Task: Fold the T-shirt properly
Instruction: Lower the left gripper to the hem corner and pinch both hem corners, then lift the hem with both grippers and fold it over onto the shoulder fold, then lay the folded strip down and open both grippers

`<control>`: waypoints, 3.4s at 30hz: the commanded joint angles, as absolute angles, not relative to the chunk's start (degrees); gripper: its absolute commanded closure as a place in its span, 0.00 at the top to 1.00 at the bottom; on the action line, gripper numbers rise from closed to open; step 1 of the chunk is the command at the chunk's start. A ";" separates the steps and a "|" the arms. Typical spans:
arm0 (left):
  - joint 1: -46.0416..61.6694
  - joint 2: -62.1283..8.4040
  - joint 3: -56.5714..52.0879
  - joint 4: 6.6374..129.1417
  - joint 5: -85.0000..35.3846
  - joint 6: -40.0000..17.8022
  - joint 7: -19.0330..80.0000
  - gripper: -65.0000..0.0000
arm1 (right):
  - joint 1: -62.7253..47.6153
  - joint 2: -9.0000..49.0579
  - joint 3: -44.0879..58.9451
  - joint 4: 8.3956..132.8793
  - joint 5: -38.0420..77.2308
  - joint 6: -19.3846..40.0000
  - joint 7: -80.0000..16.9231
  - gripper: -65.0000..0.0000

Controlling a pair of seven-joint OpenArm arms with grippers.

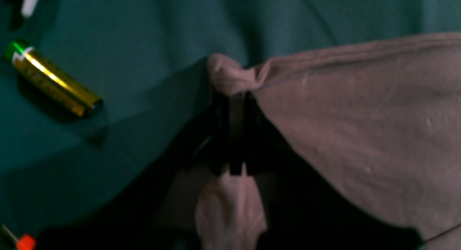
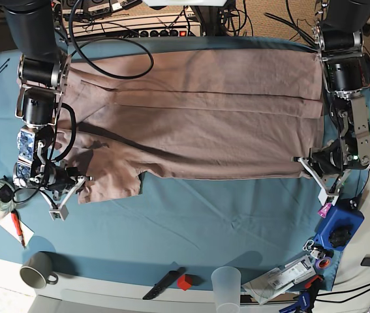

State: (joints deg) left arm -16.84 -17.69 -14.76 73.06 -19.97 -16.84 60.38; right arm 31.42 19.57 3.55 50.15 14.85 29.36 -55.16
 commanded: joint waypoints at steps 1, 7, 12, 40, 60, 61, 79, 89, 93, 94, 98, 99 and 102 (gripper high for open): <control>-17.65 -18.11 -14.79 74.39 -19.79 -16.36 62.81 0.00 | 32.82 19.99 3.49 52.21 14.96 29.56 -55.81 0.00; -18.11 -18.11 -14.81 80.58 -26.11 -16.29 68.18 0.00 | 32.49 20.01 3.49 58.11 15.03 29.47 -57.41 0.00; -18.11 -18.13 -14.81 82.28 -27.51 -16.29 68.73 0.00 | 31.70 20.01 4.69 61.87 15.25 28.14 -57.93 0.00; -12.21 -24.21 -20.03 87.42 -39.83 -20.84 75.05 0.00 | 12.10 19.99 21.12 89.06 27.94 33.65 -67.85 0.00; -2.61 -25.87 -21.08 94.32 -44.18 -23.24 76.51 0.00 | -1.56 20.01 35.83 97.19 39.66 36.62 -74.13 0.00; -1.93 -25.87 -21.61 95.18 -44.18 -23.24 76.47 0.00 | -2.17 20.01 36.69 97.51 39.66 36.62 -74.13 0.00; 7.22 -25.87 -27.94 102.02 -48.88 -25.39 77.17 0.00 | -15.88 19.99 41.74 106.52 39.64 36.62 -75.53 0.00; 16.45 -25.85 -32.23 111.15 -48.93 -25.54 75.85 0.00 | -16.36 19.99 41.76 106.52 39.64 36.62 -77.17 0.00; 18.65 -25.80 -33.15 111.46 -50.46 -25.58 76.07 0.00 | -16.36 19.99 41.76 106.52 39.62 36.62 -79.13 0.00; 19.25 -25.69 -33.15 111.46 -50.65 -25.58 76.07 0.00 | -16.38 19.99 41.76 106.52 39.59 36.62 -79.40 0.00; 20.99 -25.69 -33.15 111.46 -50.63 -25.58 76.73 0.00 | -16.36 19.99 42.33 106.52 39.64 36.62 -79.42 0.00; 21.23 -25.69 -33.15 111.46 -50.61 -25.58 76.73 0.00 | -16.38 19.97 42.89 106.52 39.64 36.60 -79.59 0.00; 21.45 -25.69 -33.15 111.46 -50.61 -25.58 76.69 0.00 | -16.71 19.88 45.54 106.52 39.68 36.60 -79.96 0.00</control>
State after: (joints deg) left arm 21.45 -24.62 -32.49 110.63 -50.57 -25.56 76.73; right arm -16.82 18.68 44.80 105.51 40.23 36.75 -80.25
